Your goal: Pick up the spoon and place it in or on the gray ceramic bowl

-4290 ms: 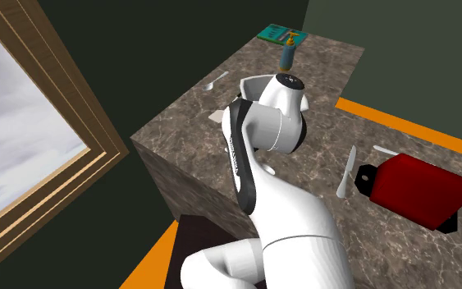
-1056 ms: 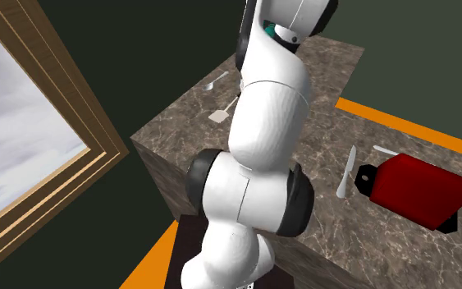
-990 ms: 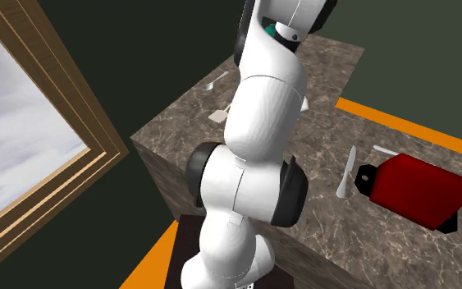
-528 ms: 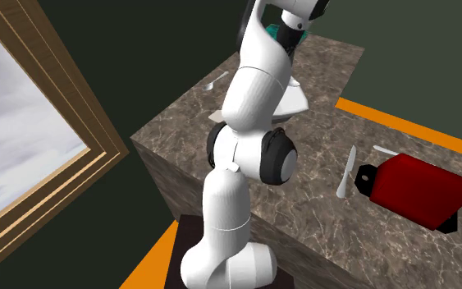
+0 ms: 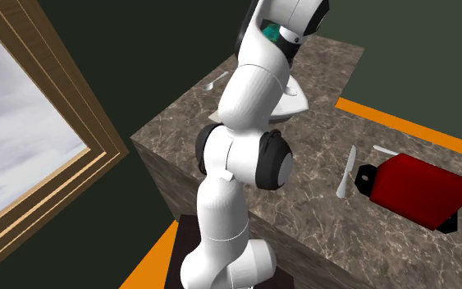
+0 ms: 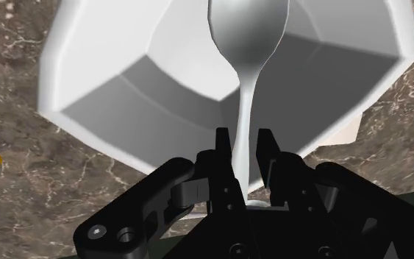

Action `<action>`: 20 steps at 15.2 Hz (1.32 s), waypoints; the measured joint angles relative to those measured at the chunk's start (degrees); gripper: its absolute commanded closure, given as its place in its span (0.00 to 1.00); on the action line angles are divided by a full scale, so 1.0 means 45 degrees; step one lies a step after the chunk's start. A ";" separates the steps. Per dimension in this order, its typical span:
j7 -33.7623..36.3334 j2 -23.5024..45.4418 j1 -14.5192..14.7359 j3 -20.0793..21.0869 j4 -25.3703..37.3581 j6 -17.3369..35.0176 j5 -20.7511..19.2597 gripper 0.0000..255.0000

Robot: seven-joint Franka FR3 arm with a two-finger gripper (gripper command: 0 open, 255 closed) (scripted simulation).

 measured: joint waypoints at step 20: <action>-0.0186 -0.0767 0.0813 -0.0087 -0.2042 0.1413 -0.0660 0.00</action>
